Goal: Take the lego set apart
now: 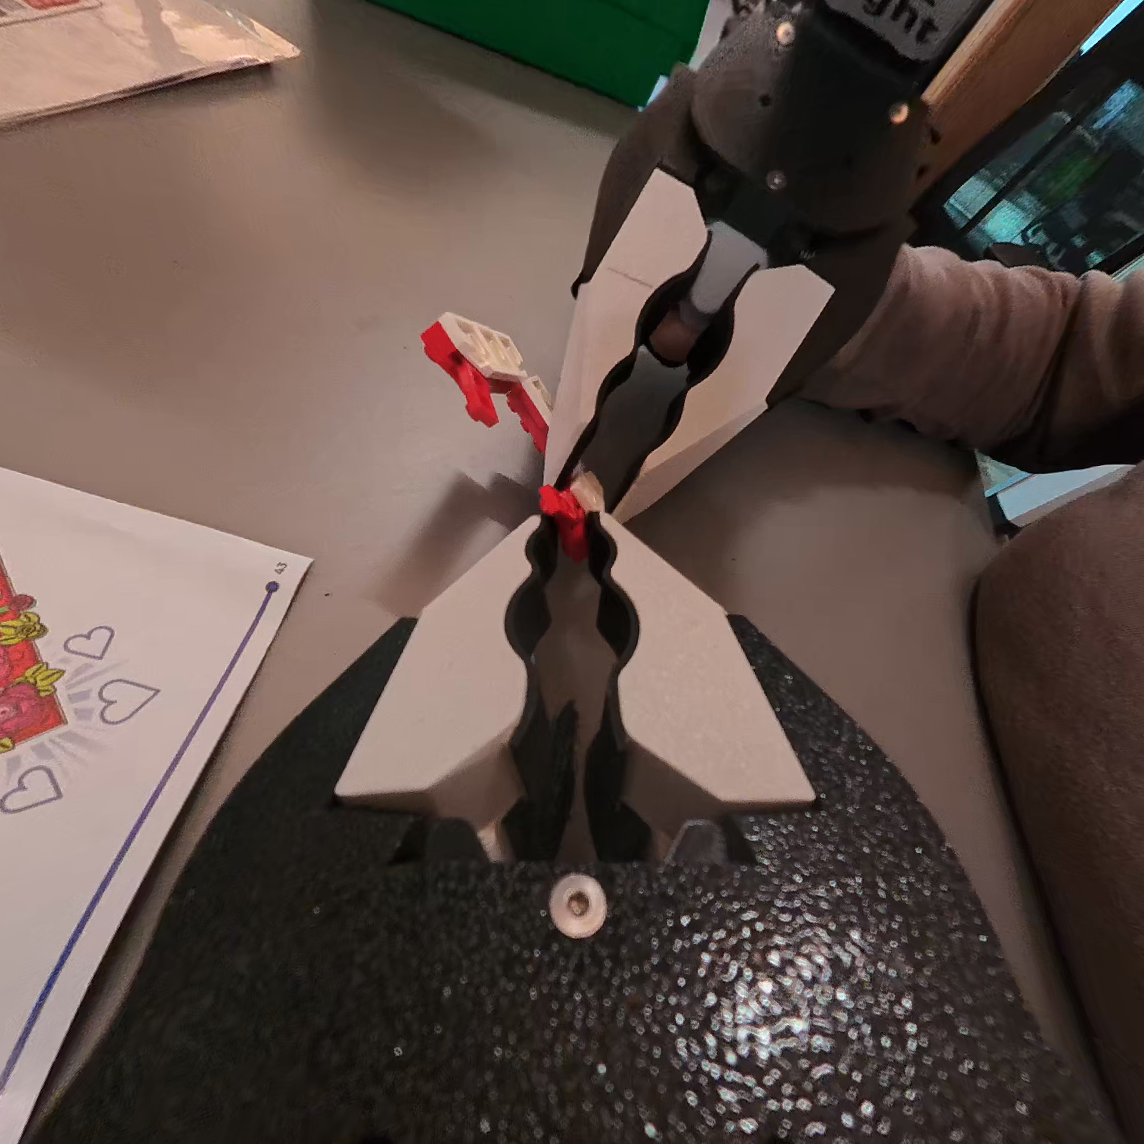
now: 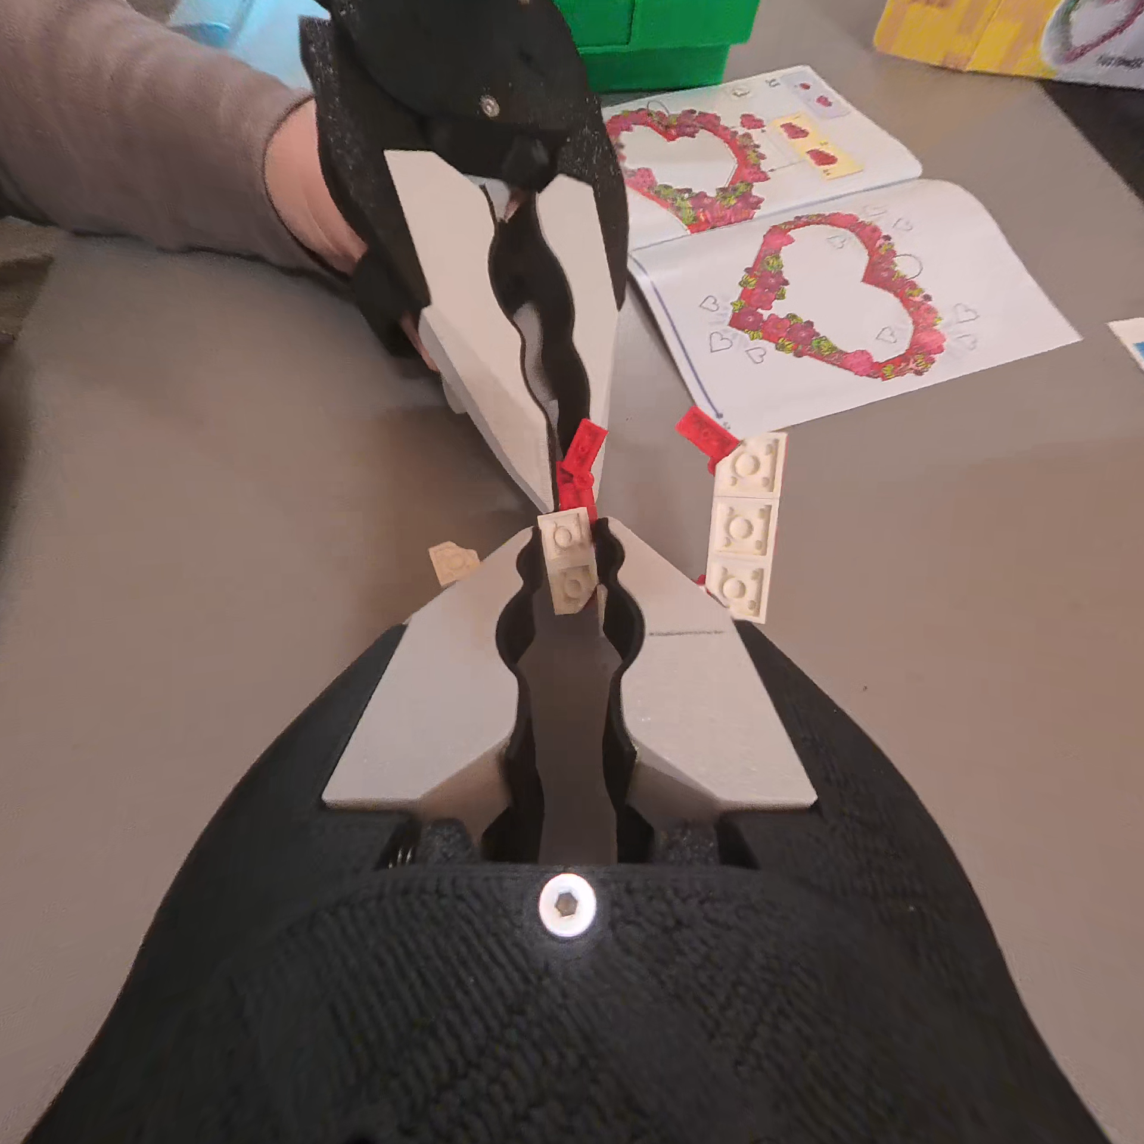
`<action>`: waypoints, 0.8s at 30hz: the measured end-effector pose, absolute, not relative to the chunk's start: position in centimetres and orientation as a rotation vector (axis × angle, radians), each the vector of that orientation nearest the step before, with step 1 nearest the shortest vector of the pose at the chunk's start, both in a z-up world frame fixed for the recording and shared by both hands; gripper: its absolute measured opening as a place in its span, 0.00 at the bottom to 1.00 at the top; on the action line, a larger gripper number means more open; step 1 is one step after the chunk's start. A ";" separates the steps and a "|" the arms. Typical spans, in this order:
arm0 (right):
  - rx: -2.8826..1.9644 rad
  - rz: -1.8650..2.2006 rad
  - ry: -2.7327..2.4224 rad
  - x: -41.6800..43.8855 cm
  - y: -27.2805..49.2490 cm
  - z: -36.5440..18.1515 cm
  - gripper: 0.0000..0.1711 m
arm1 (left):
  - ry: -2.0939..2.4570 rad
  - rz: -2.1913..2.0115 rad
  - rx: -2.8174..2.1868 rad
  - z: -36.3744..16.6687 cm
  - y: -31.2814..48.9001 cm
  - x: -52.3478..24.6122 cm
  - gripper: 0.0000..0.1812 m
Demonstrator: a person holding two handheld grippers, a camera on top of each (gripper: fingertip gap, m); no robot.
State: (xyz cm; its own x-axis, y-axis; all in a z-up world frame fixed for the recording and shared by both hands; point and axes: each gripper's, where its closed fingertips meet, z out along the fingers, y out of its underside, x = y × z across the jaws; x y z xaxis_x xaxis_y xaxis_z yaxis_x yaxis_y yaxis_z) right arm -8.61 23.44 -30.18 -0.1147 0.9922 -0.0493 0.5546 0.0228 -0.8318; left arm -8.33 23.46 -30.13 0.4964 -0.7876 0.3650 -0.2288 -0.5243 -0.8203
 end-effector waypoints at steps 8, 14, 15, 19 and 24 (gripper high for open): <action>-1.636 1.106 -1.737 -8.2 23.2 -30.3 0.05 | 0.891 -0.939 -2.044 -30.8 23.0 -8.1 0.04; -1.596 1.018 -1.711 -8.6 23.8 -30.1 0.06 | 0.800 -0.977 -2.064 -30.6 23.7 -8.4 0.03; -1.544 0.920 -1.729 -8.7 23.9 -30.1 0.09 | 0.740 -1.030 -2.077 -30.5 23.9 -8.6 0.03; -1.298 0.421 -1.758 -9.4 24.6 -29.8 0.12 | 0.568 -1.230 -2.086 -29.9 24.3 -9.3 0.03; -1.158 0.045 -1.793 -9.9 25.0 -29.9 0.09 | 0.478 -1.370 -2.089 -29.4 24.2 -9.3 0.03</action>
State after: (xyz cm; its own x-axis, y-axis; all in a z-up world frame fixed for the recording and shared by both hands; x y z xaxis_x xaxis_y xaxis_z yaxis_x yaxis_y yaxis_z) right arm -9.94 24.98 -29.93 -0.0830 0.7169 0.6923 0.6808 0.5481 -0.4859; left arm -9.30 24.24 -29.41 0.4060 -0.5849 0.7022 0.0215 -0.7620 -0.6472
